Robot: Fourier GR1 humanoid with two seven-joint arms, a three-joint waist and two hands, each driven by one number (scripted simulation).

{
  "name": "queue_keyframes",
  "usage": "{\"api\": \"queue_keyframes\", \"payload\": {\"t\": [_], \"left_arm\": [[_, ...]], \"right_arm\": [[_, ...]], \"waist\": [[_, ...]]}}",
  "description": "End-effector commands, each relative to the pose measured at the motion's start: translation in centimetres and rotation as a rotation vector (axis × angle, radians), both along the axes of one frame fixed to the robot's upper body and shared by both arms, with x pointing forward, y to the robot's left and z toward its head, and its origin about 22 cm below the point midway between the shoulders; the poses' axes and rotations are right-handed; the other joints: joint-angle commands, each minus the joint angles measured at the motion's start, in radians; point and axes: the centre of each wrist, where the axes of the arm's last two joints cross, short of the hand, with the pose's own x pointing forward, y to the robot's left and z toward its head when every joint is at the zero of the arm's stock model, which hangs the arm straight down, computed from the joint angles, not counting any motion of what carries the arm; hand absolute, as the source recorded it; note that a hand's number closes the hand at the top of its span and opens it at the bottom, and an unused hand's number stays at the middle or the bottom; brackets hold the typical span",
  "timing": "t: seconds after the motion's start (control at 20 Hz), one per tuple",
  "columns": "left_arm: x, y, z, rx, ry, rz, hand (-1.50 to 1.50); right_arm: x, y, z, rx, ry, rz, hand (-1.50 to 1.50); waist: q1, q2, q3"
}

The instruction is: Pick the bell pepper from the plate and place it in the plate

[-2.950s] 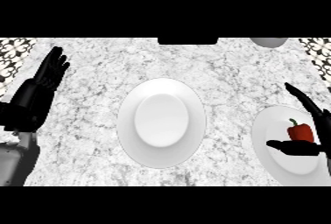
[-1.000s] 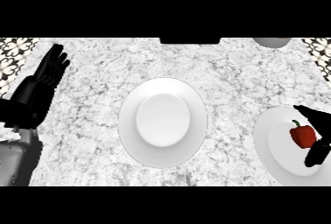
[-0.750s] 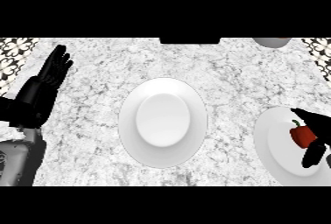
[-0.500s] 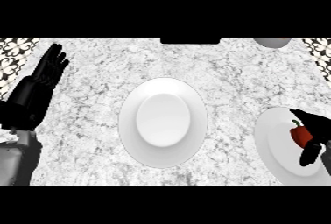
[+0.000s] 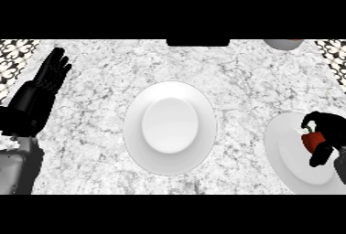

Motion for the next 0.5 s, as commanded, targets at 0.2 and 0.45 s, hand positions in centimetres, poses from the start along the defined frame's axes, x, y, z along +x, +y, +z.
{"api": "queue_keyframes", "payload": {"t": [0.2, 0.45], "left_arm": [[-1.5, 0.6, -2.3, -0.015, 0.013, 0.029, 0.00], [-0.7, -0.3, -0.9, -0.003, 0.013, 0.019, 0.00]], "right_arm": [[-8.2, -0.5, -1.3, 0.018, -0.153, -0.099, 1.50], [-8.8, 1.8, 2.5, 0.007, -0.328, -0.035, 1.50]], "waist": [[-0.029, -0.006, 0.001], [-0.019, -0.004, 0.001]]}}
